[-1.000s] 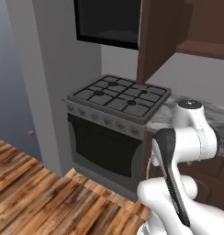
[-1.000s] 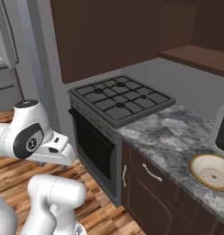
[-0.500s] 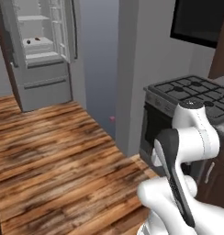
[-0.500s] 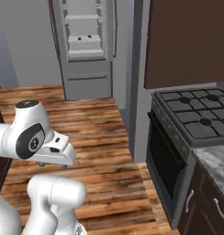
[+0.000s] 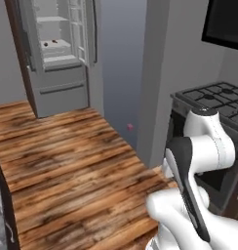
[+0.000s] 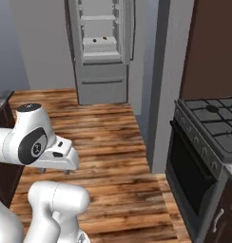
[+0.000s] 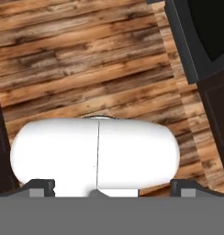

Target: Pick the egg and butter from the fridge and place them by the bowl for mixing.

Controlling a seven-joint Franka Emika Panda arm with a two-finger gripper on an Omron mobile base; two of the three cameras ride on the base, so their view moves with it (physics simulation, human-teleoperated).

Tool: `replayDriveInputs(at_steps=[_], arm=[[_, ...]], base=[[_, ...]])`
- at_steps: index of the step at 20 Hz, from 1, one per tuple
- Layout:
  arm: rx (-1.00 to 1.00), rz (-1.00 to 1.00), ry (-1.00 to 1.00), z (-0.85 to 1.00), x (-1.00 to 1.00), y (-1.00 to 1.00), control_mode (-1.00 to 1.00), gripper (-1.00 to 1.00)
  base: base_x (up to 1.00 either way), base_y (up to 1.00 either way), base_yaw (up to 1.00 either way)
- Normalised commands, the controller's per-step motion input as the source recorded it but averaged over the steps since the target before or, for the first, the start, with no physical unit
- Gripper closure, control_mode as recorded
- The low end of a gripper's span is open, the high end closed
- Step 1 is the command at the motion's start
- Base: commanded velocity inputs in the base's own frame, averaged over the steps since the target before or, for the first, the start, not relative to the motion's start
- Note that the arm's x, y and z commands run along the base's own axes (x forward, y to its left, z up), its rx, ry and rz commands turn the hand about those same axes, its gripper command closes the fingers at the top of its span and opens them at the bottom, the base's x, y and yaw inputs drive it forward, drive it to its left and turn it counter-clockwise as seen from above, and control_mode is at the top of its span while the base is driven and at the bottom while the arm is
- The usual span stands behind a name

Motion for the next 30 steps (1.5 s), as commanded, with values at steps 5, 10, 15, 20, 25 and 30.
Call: replayDriveInputs(at_steps=[5, 10, 15, 20, 25, 30], arm=[[0.00, 0.00, 0.00, 0.00, 0.00, 0.00, 1.00, -1.00], [0.00, 0.00, 0.00, 0.00, 0.00, 0.00, 1.00, -1.00], [0.00, 0.00, 0.00, 0.00, 0.00, 0.00, 1.00, -1.00], [0.00, 0.00, 0.00, 0.00, 0.00, 0.00, 1.00, -1.00], [0.00, 0.00, 0.00, 0.00, 0.00, 0.00, 1.00, -1.00], [0.00, 0.00, 0.00, 0.00, 0.00, 0.00, 1.00, -1.00]], base=[[0.68, 0.86, 0.00], [0.96, 0.64, 0.00], [1.00, 0.02, 0.05], [1.00, 0.00, 0.10], [1.00, -0.06, 0.14], [1.00, -0.40, 0.23]])
